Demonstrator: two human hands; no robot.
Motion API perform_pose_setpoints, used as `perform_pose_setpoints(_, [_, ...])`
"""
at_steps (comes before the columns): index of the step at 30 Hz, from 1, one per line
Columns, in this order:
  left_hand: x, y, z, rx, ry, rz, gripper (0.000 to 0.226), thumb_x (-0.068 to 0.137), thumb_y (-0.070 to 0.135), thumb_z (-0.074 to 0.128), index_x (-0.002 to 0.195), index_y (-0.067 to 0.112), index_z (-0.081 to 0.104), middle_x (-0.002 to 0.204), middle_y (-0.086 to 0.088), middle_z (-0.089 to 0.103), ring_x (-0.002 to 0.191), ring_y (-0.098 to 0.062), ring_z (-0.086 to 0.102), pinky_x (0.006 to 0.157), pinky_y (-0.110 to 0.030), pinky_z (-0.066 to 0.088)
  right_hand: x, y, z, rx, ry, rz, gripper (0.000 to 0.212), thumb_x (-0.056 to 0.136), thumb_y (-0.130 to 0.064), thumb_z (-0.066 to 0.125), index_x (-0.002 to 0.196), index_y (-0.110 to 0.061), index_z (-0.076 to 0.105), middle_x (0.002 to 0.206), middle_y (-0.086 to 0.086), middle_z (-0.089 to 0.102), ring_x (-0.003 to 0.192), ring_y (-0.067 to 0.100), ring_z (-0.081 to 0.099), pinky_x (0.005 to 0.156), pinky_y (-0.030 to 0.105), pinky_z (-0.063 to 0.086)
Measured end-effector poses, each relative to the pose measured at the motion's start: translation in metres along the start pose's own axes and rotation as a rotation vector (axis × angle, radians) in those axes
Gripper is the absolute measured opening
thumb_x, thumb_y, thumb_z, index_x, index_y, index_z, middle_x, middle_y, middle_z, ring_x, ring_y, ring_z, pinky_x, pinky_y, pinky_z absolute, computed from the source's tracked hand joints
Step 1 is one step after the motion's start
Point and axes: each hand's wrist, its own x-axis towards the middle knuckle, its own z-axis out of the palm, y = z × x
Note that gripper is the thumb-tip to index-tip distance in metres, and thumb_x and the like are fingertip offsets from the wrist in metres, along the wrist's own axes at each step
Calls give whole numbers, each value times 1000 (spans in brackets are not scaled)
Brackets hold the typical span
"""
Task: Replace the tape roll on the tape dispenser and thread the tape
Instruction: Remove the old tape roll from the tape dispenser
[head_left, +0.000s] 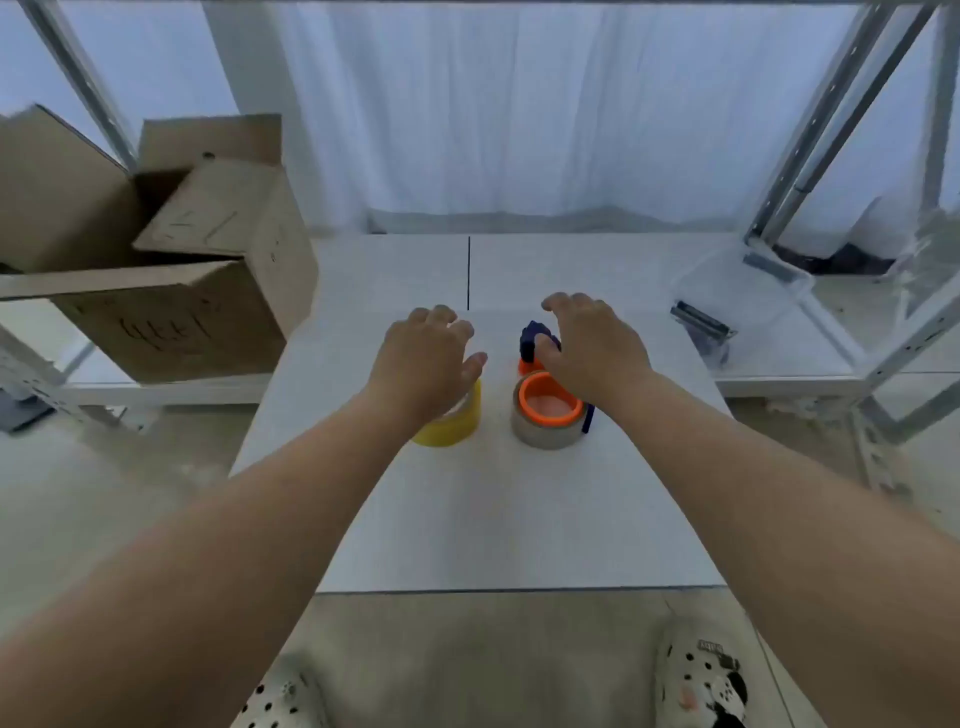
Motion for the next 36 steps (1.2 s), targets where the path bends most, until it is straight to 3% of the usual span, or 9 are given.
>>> perform_pose_setpoints(10, [-4, 21, 45, -141, -110, 68, 43, 95, 42, 42, 127, 16, 53, 130, -7, 53, 119, -25, 47, 95, -37, 41, -4, 34, 42, 88, -146, 269, 53, 88, -24, 51, 136, -9, 35, 126, 15, 49, 112, 33, 50, 82, 39, 43])
perform_pose_setpoints(13, [5, 25, 53, -164, -137, 62, 44, 95, 43, 41, 127, 15, 52, 126, -9, 54, 118, -25, 47, 94, -37, 41, -6, 46, 52, 165, -220, 377, 30, 84, -24, 55, 108, -7, 50, 101, 15, 61, 82, 29, 58, 66, 36, 48])
perform_pose_setpoints(16, [17, 30, 58, -153, -211, 50, 46, 95, 44, 41, 126, 12, 52, 123, -11, 55, 114, -27, 50, 90, -38, 44, -11, 48, 57, 252, -227, 413, 17, 82, -18, 55, 93, -5, 58, 88, 14, 65, 74, 31, 65, 72, 41, 57])
perform_pose_setpoints(21, [35, 40, 54, -184, -351, 15, 49, 94, 46, 41, 122, 7, 50, 113, -12, 60, 100, -27, 58, 78, -35, 44, -15, 46, 56, 298, -188, 466, 21, 81, -11, 54, 101, -5, 55, 96, 15, 62, 80, 33, 64, 75, 48, 58])
perform_pose_setpoints(24, [38, 50, 50, -391, -394, -103, 45, 91, 45, 49, 119, 9, 49, 100, -9, 63, 81, -25, 67, 67, -34, 56, -14, 43, 53, 418, -138, 518, 23, 85, -12, 54, 106, -8, 44, 96, 10, 55, 83, 31, 61, 76, 48, 57])
perform_pose_setpoints(26, [38, 50, 46, -547, -363, -197, 42, 88, 38, 56, 119, 12, 45, 100, -8, 60, 72, -25, 68, 65, -38, 59, -10, 36, 47, 602, -58, 556, 26, 86, -11, 55, 107, -11, 38, 96, 8, 53, 84, 29, 60, 77, 48, 58])
perform_pose_setpoints(29, [35, 36, 39, -642, -167, -280, 41, 85, 25, 62, 119, 12, 44, 106, -8, 59, 81, -23, 64, 72, -35, 55, -3, 22, 36, 939, -23, 563, 42, 84, -5, 58, 114, -15, 31, 109, 13, 53, 92, 28, 60, 77, 43, 58])
perform_pose_setpoints(33, [29, 16, 19, -634, 58, -250, 35, 85, 14, 59, 118, 13, 49, 103, -3, 56, 85, -16, 54, 70, -25, 42, 11, 5, 18, 1082, -174, 473, 89, 81, 2, 64, 144, -28, 8, 99, 7, 55, 91, 24, 60, 82, 37, 53])
perform_pose_setpoints(36, [26, 7, 2, -568, 131, -191, 33, 86, 12, 55, 118, 14, 52, 107, -7, 59, 86, -18, 55, 73, -26, 45, 19, -12, 4, 1176, -206, 443, 74, 83, -11, 69, 141, -24, 25, 112, 8, 59, 100, 24, 62, 78, 33, 54])
